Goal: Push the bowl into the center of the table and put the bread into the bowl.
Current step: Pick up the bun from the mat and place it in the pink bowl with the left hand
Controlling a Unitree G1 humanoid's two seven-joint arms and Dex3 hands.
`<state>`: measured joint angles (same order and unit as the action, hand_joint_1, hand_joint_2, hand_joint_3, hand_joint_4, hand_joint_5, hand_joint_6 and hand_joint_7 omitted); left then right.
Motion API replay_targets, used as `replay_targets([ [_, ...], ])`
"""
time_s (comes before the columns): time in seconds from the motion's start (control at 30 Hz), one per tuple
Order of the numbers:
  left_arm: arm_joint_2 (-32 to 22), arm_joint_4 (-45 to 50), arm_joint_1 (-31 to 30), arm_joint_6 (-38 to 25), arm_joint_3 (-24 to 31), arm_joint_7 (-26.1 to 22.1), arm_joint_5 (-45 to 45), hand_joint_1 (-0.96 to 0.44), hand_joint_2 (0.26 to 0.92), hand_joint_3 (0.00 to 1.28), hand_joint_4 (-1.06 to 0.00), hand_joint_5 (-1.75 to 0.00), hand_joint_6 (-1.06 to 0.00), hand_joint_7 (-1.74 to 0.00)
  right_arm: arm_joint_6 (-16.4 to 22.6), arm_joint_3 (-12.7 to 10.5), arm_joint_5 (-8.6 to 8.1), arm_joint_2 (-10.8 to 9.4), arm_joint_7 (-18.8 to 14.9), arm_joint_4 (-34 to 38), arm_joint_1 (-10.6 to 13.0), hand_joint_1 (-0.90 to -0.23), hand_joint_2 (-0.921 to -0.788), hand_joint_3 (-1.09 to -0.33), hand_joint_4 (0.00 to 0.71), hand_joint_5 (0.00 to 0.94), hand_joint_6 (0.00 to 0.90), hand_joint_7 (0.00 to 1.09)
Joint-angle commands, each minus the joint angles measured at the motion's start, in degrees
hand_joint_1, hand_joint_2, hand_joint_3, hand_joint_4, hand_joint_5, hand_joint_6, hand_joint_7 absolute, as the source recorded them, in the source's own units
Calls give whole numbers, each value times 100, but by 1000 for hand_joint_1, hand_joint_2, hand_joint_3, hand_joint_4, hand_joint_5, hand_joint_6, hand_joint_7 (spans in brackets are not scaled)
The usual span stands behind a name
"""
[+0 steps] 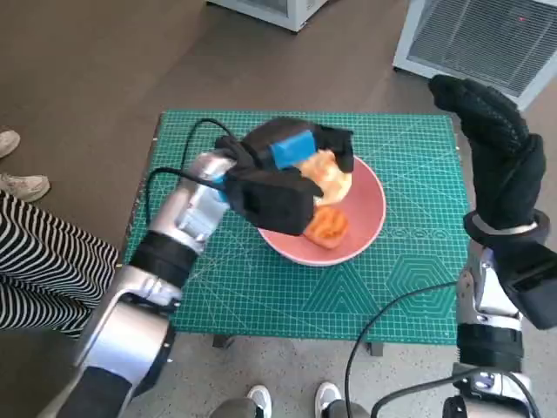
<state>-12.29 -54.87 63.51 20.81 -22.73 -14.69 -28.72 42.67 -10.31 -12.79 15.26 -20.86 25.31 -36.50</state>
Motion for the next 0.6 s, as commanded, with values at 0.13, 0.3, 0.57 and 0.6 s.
replay_targets([
  [0.13, 115, -304, 251, -335, -157, -29, -174, -391, 919, 100, -304, -118, -172, -554, -93, -7, 148, 19, 135, -83, 212, -699, -921, -749, 141, 0, -1, 519],
  [0.3, 62, -293, 165, -304, -140, 52, -159, -459, 921, 109, -248, -51, -137, -502, -126, -14, 192, 26, 192, -119, 214, -703, -921, -750, 141, 0, -1, 519],
  [0.57, -259, -82, 49, 184, 358, -291, 456, -480, 921, 107, -195, -7, -126, -389, -182, -12, 234, 29, 265, -136, 172, -713, -921, -747, 142, 1, -1, 520],
  [0.6, -306, -14, 20, 247, 447, -356, 566, -489, 921, 105, -190, -5, -128, -364, -187, -10, 237, 31, 274, -135, 163, -713, -921, -746, 143, 1, -1, 521],
])
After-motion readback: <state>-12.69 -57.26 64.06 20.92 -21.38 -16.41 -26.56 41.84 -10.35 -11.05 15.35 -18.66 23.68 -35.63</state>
